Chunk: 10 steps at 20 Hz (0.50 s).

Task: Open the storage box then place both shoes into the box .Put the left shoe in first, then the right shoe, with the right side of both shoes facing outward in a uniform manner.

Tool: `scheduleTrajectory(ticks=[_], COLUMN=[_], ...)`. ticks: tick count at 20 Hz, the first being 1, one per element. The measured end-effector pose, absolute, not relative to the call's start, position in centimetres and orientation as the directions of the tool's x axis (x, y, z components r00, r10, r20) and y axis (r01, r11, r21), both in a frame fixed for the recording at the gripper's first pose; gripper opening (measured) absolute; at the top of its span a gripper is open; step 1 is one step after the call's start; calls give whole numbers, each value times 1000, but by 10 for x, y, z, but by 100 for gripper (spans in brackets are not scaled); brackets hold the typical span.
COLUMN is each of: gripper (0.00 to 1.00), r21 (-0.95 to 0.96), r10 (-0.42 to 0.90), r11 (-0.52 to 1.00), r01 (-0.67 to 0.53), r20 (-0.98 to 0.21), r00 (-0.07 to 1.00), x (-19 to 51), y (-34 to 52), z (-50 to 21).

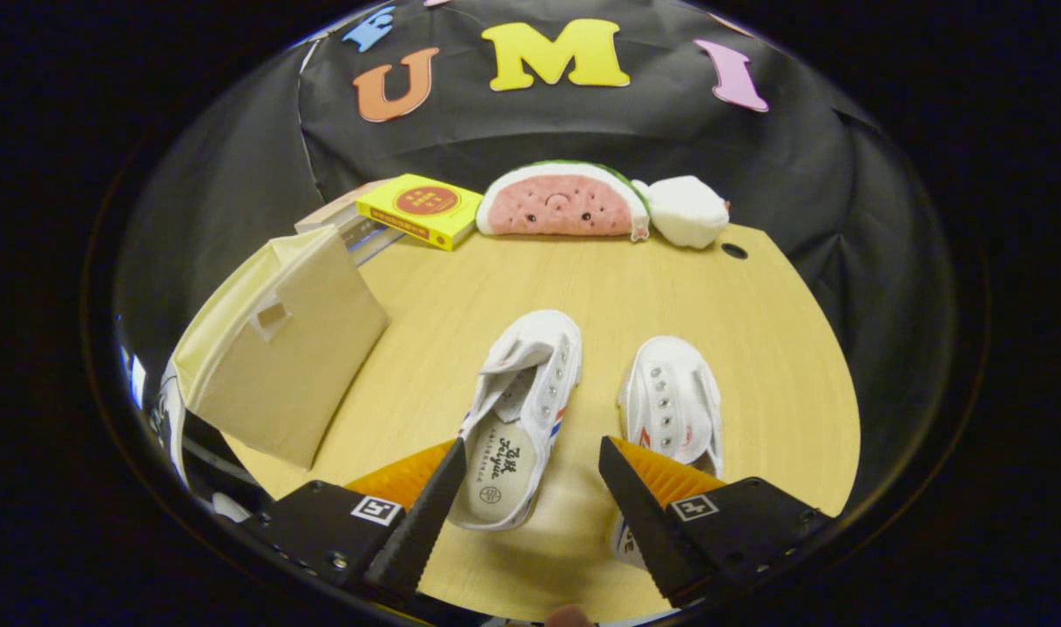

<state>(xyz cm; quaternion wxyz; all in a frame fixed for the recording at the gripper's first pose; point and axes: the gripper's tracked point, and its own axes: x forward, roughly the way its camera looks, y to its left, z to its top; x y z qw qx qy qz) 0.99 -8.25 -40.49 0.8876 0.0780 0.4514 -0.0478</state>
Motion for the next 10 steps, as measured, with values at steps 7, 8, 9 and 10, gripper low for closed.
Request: scheduleTrajectory(ticks=[7,8,9,10], gripper=[49,37,30,17], r21=[113,136,146,144], r10=[-17,0,8,10], r11=[967,962,958,958], r01=[226,237,247,246], r20=[-864,-869,-874,-880], r00=[502,495,486,475], x=[34,36,38,38], y=[-91,-89,-86,-86], z=[-447,-448,-448,-448])
